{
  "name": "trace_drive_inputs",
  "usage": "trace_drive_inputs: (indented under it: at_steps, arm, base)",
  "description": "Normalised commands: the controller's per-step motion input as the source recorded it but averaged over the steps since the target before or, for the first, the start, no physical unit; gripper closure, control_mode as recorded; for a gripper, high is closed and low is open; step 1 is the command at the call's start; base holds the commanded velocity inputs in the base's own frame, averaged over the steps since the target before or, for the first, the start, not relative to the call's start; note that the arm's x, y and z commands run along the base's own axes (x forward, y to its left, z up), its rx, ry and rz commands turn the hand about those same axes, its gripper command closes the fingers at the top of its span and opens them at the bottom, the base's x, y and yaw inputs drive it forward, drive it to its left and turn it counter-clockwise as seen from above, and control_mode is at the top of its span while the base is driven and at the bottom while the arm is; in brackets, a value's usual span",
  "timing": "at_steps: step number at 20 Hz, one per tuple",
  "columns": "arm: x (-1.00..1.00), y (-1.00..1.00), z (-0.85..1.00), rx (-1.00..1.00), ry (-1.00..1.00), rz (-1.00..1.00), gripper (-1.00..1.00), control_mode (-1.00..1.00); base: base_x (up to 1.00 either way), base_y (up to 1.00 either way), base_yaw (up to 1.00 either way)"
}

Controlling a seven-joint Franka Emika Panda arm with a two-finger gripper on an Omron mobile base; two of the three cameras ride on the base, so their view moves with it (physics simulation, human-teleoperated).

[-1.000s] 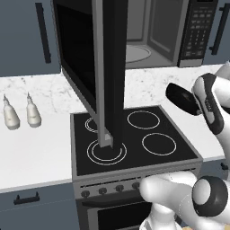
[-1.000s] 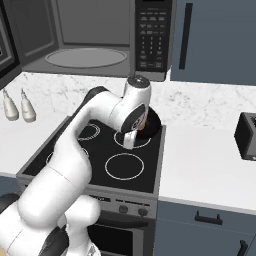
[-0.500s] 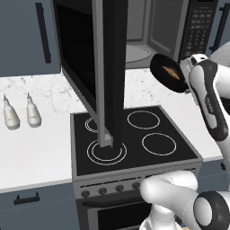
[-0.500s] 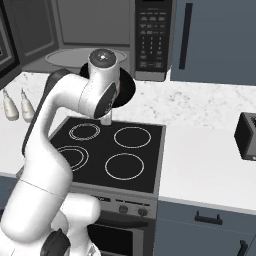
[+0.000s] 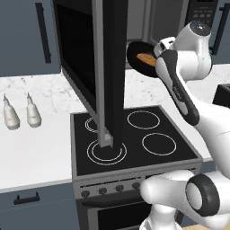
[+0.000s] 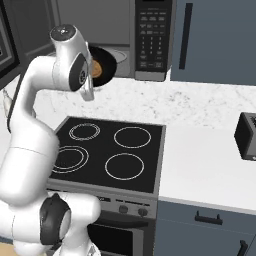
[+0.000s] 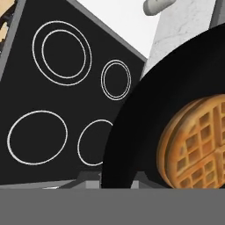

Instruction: Open the microwave, place the bowl with waffle inside the microwave, then close the microwave door and turn it on.

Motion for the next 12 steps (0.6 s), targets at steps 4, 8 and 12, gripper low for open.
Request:
trace_drive_inputs:
  at_steps: [4,8,12]
  arm:
    - [0.83,0.3,0.49,-0.02,0.0,0.0,1.0,-1.0]
    - [0.76,0.41,0.49,-0.01,0.03,0.0,1.0,-1.0]
    - [1.0,0.52,0.02,-0.03,0.1,0.0,1.0,-1.0]
  base:
    - [0.0,0.0,0.0]
    - [0.0,0.0,0.0]
    - [0.0,0.0,0.0]
